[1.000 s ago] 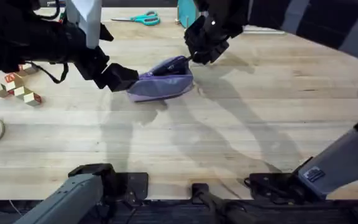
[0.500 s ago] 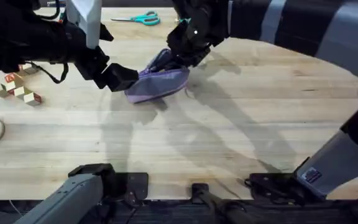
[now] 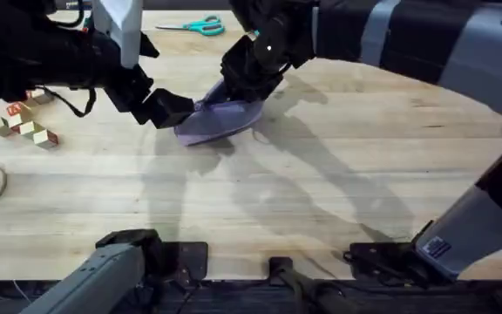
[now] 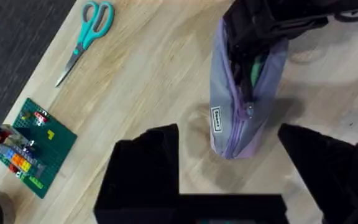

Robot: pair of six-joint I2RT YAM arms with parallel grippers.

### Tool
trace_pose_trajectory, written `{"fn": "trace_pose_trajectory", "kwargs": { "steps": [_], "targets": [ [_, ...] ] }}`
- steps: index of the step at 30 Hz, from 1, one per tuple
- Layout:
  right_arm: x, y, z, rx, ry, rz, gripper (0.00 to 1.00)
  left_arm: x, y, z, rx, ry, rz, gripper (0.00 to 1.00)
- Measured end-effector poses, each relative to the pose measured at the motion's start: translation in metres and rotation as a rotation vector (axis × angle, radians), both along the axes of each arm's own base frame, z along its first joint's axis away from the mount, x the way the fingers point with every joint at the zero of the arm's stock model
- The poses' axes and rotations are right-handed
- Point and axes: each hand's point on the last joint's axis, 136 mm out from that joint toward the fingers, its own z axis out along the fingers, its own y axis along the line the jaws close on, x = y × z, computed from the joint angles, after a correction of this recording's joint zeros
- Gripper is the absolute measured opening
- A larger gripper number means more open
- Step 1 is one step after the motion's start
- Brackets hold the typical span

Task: Unzip the bag, pick up the pens from the table one at a time and place them inside, then zip the bag closed.

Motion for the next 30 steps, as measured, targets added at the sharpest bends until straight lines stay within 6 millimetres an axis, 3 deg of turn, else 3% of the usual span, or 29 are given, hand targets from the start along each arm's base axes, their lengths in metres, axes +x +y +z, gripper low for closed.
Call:
{"fn": "trace_pose_trajectory", "kwargs": {
  "steps": [6,17,30],
  "targets": [
    [0.001,-0.014,-0.004,-0.028,0.026,-0.024,0.032,0.0,0.0,0.0,0.0,0.0,0.0,0.994],
    [0.027,-0.052,-0.007,-0.087,0.002,-0.13,0.034,0.0,0.0,0.0,0.0,0.0,0.0,0.994],
    [0.008,-0.029,-0.005,-0.206,-0.107,-0.084,0.033,-0.001,0.0,-0.001,0.0,0.005,0.0,0.993]
  ]
}}
